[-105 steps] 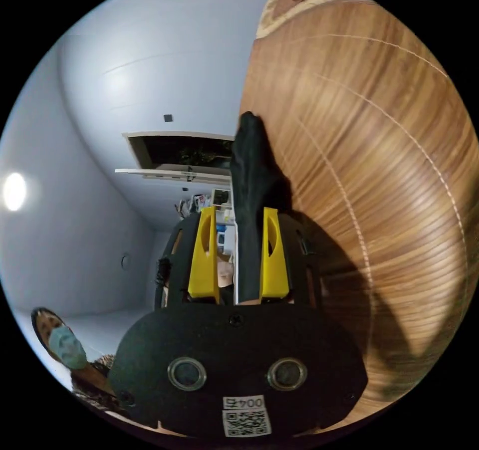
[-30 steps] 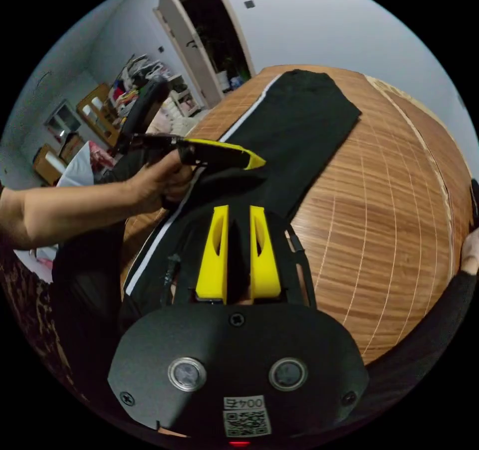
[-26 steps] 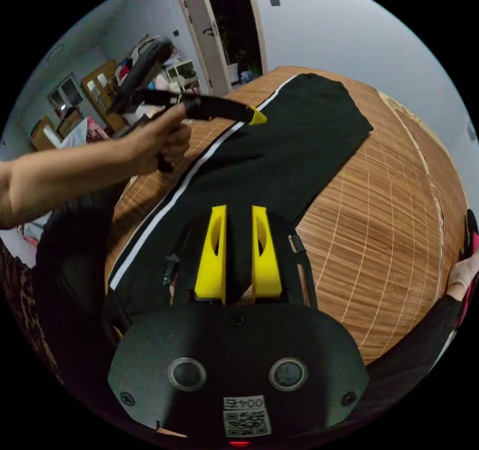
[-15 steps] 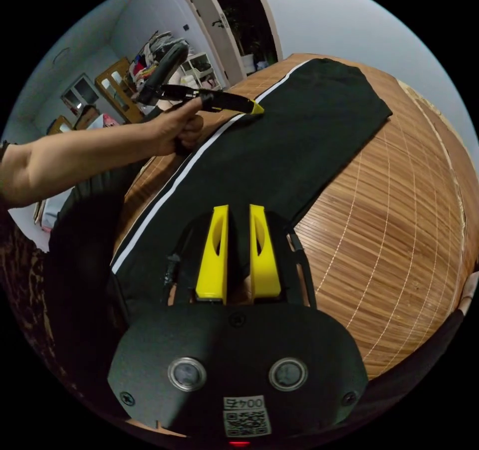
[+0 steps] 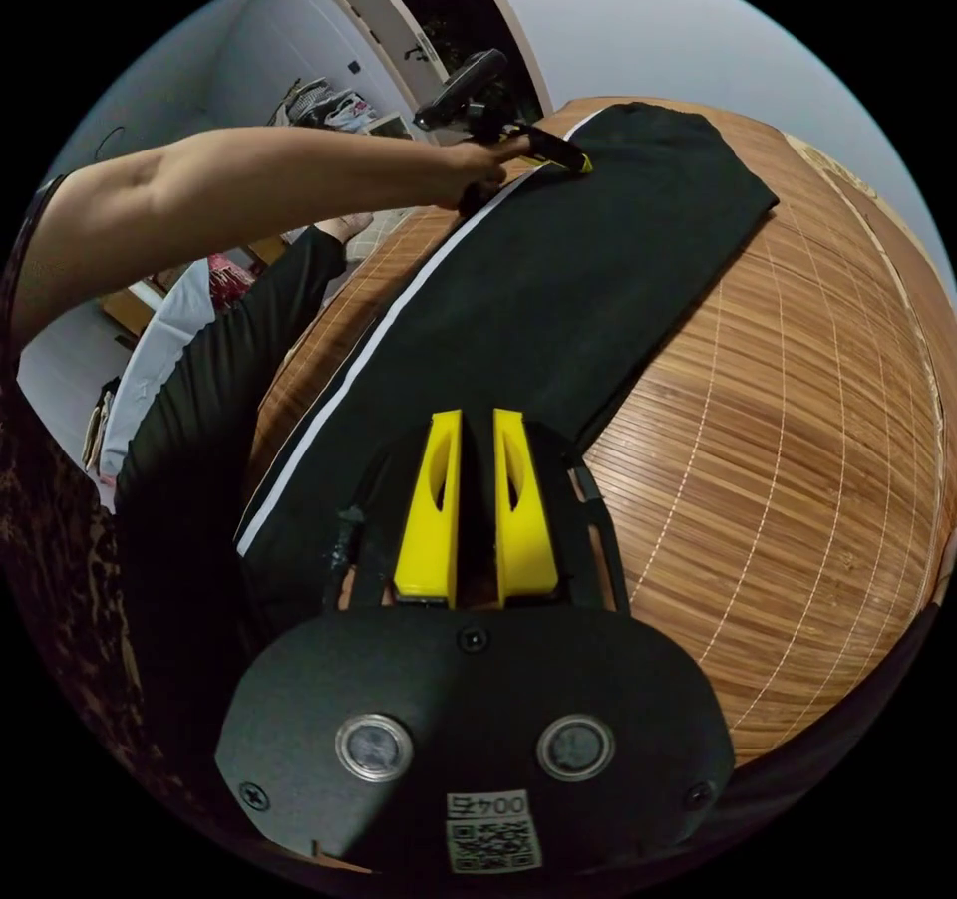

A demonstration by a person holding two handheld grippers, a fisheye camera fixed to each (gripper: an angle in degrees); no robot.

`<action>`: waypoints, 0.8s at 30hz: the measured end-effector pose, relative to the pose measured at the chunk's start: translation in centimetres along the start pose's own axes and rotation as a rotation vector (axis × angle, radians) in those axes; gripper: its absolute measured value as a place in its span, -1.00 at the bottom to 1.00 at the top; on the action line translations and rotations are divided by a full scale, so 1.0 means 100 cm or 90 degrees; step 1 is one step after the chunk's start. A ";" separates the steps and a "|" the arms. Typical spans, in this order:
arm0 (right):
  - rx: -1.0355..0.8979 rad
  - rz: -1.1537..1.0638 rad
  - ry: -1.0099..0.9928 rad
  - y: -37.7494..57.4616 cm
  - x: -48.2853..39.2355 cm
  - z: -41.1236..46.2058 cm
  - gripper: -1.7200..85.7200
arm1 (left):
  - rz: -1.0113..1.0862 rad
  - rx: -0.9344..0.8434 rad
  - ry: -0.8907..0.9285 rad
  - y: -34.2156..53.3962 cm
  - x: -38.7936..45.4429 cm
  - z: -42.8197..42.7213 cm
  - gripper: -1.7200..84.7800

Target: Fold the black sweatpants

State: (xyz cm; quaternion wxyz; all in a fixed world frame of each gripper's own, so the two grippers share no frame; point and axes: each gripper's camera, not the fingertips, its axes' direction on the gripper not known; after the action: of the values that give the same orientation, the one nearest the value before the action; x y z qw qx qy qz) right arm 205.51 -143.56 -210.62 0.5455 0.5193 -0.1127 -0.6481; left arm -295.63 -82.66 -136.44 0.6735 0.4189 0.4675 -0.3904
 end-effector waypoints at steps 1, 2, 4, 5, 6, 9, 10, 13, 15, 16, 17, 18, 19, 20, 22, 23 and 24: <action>-0.001 -0.003 0.001 0.002 0.001 0.001 -0.81 | 0.000 0.003 0.004 0.003 -0.002 -0.001 -0.62; -0.003 -0.006 0.004 0.004 0.001 0.002 -0.81 | 0.006 0.002 0.018 0.004 -0.005 -0.002 -0.62; -0.003 -0.011 0.007 0.007 0.002 0.003 -0.80 | 0.010 -0.006 0.036 0.008 -0.013 -0.008 -0.61; -0.002 -0.013 0.008 0.010 0.003 0.004 -0.79 | -0.005 -0.020 0.039 0.013 -0.020 -0.016 -0.61; -0.001 -0.014 0.008 0.011 0.004 0.004 -0.79 | -0.015 -0.026 0.041 0.017 -0.024 -0.021 -0.61; 0.005 -0.009 -0.002 0.018 0.010 0.004 -0.77 | -0.025 -0.015 0.091 0.060 -0.037 -0.057 -0.59; 0.011 0.000 -0.014 0.021 0.015 0.004 -0.76 | -0.021 -0.008 0.118 0.087 -0.040 -0.073 -0.59; 0.035 0.045 -0.073 0.030 0.034 -0.001 -0.74 | -0.050 -0.036 0.235 0.165 -0.048 -0.103 -0.58; 0.057 0.087 -0.124 0.038 0.053 -0.007 -0.72 | -0.092 -0.059 0.305 0.214 -0.051 -0.115 -0.57; 0.082 0.133 -0.164 0.048 0.070 -0.012 -0.72 | -0.125 -0.073 0.345 0.245 -0.053 -0.123 -0.56; 0.103 0.180 -0.207 0.059 0.087 -0.016 -0.71 | -0.157 -0.085 0.377 0.273 -0.053 -0.128 -0.56; 0.109 0.199 -0.225 0.064 0.095 -0.017 -0.71 | -0.172 -0.094 0.390 0.285 -0.052 -0.130 -0.55; 0.115 0.234 -0.246 0.076 0.106 -0.018 -0.71 | -0.199 -0.117 0.415 0.307 -0.051 -0.131 -0.55; 0.120 0.262 -0.264 0.087 0.114 -0.018 -0.70 | -0.214 -0.139 0.438 0.323 -0.048 -0.131 -0.54; 0.120 0.298 -0.300 0.102 0.121 -0.017 -0.68 | -0.222 -0.153 0.453 0.341 -0.044 -0.131 -0.53; 0.117 0.320 -0.327 0.111 0.125 -0.015 -0.68 | -0.227 -0.167 0.463 0.348 -0.040 -0.130 -0.53; 0.115 0.330 -0.335 0.116 0.126 -0.015 -0.68 | -0.226 -0.175 0.474 0.350 -0.038 -0.129 -0.53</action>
State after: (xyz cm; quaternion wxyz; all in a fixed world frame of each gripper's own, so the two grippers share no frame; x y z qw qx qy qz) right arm 215.20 -157.73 -209.94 0.5955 0.3353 -0.4333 -0.5875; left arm -268.38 -58.10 -128.52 0.4309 0.3506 0.7909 -0.2566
